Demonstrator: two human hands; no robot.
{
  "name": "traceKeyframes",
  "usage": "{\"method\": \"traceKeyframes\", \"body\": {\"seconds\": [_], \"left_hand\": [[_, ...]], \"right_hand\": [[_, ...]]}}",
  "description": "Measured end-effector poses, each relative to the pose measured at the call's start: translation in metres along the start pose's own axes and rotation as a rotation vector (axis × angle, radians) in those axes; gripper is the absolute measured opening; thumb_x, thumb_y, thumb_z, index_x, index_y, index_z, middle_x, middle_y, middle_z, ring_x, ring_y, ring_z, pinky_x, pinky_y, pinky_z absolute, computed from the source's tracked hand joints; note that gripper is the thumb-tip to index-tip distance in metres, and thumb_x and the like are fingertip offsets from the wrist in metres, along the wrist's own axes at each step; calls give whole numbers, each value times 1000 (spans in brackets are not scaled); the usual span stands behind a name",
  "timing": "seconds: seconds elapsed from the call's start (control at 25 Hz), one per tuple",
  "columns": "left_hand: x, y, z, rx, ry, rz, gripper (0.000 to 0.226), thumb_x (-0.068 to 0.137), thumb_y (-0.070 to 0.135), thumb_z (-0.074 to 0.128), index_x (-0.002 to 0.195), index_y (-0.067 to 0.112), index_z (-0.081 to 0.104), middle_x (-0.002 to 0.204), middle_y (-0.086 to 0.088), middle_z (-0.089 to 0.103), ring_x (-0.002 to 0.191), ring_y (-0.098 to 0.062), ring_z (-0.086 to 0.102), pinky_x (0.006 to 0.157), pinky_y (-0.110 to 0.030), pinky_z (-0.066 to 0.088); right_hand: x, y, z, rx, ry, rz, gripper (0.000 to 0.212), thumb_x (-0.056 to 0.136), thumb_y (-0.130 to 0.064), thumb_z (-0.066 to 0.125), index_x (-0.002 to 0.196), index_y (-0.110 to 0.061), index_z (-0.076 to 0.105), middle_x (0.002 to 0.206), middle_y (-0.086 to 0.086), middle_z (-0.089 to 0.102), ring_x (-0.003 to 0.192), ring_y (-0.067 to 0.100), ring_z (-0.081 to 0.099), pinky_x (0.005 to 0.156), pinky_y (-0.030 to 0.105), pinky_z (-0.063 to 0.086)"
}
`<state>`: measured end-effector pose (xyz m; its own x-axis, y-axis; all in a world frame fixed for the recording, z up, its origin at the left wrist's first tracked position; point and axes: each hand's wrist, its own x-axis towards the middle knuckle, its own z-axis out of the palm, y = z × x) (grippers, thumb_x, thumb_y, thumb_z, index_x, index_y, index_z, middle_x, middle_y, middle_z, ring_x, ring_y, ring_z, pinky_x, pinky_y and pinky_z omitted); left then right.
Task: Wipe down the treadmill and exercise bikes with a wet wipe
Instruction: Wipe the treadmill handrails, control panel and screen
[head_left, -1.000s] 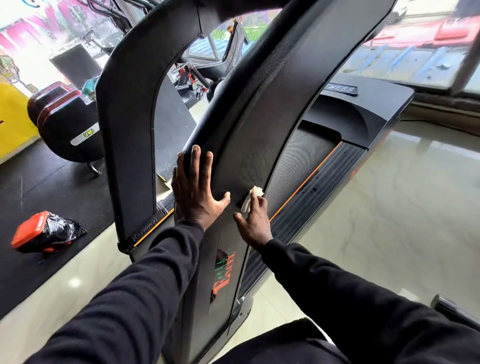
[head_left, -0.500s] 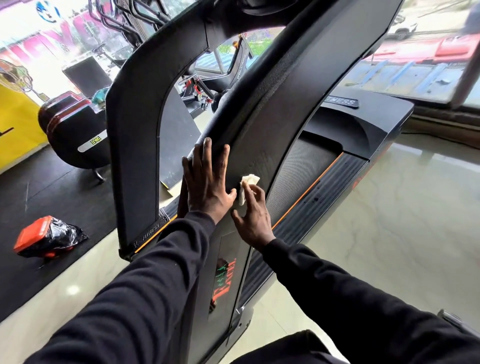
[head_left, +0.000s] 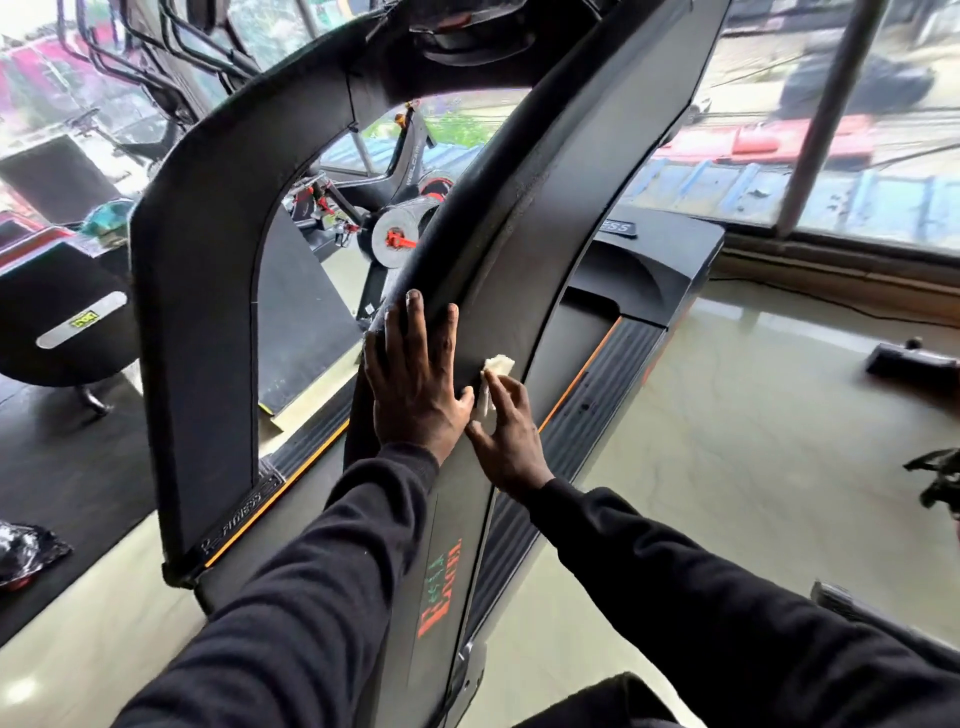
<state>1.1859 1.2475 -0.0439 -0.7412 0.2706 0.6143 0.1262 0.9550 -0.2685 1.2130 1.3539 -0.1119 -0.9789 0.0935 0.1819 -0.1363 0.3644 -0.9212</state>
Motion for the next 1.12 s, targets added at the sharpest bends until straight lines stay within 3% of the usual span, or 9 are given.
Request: {"method": "traceKeyframes", "body": {"seconds": [0.08, 0.2, 0.36, 0.48, 0.6, 0.72, 0.88, 1.04, 1.12], "left_hand": [[0, 2, 0, -21, 17, -6, 102, 68, 48, 76, 154, 19, 29, 159, -21, 24, 142, -40, 26, 114, -59, 23], [-1, -1, 1, 4, 20, 9, 114, 61, 48, 83, 155, 19, 26, 160, -18, 18, 143, -39, 23, 115, -59, 23], [0, -1, 4, -15, 59, -4, 113, 60, 45, 84, 154, 19, 27, 159, -17, 20, 142, -39, 27, 115, -58, 21], [1, 1, 3, 3, 47, -53, 116, 56, 44, 86, 153, 20, 27, 158, -16, 25, 142, -37, 28, 115, -54, 18], [11, 11, -1, 37, 7, -98, 119, 55, 43, 87, 154, 21, 24, 158, -18, 25, 141, -38, 28, 113, -57, 20], [18, 20, -3, 81, -21, -110, 122, 54, 44, 87, 155, 21, 22, 158, -20, 21, 142, -39, 25, 113, -58, 19], [17, 24, 2, 89, 15, -127, 118, 54, 45, 86, 154, 20, 27, 158, -21, 20, 142, -41, 24, 114, -57, 17], [18, 27, 2, 86, 26, -145, 115, 56, 44, 84, 153, 20, 28, 158, -21, 24, 142, -41, 26, 114, -58, 20], [18, 27, 3, 78, 54, -154, 107, 62, 46, 81, 153, 20, 30, 157, -21, 26, 142, -41, 27, 114, -57, 20]], "right_hand": [[-1, 4, 2, -7, 3, -31, 73, 88, -17, 66, 151, -14, 30, 143, 3, 34, 129, 8, 36, 96, 13, 30], [4, 6, 9, -15, 22, 92, 70, 89, -15, 64, 150, -8, 30, 144, 13, 36, 135, 22, 37, 104, 19, 28], [1, 10, 11, -8, 10, 38, 73, 87, -15, 63, 151, -10, 29, 147, 11, 32, 135, 19, 34, 104, 15, 24], [14, 21, 3, -8, -38, 138, 74, 87, -16, 64, 151, -9, 26, 153, 13, 28, 141, 23, 27, 109, 16, 17], [21, 26, -5, 11, -54, 92, 73, 87, -16, 65, 150, -8, 29, 149, 13, 31, 139, 24, 30, 111, 22, 22], [28, 31, -12, 16, -103, 146, 75, 89, -17, 62, 152, -8, 22, 158, 11, 19, 146, 20, 17, 111, 15, 11], [26, 31, -15, 18, -94, 40, 75, 87, -18, 64, 152, -15, 26, 151, 7, 26, 136, 20, 33, 108, 27, 29], [32, 33, -22, -7, -139, 128, 75, 89, -24, 61, 152, -11, 22, 151, 13, 24, 138, 27, 32, 109, 30, 30], [26, 22, -23, 7, -69, -72, 70, 87, -24, 58, 150, -12, 30, 147, 12, 30, 135, 23, 35, 108, 29, 34]]}}
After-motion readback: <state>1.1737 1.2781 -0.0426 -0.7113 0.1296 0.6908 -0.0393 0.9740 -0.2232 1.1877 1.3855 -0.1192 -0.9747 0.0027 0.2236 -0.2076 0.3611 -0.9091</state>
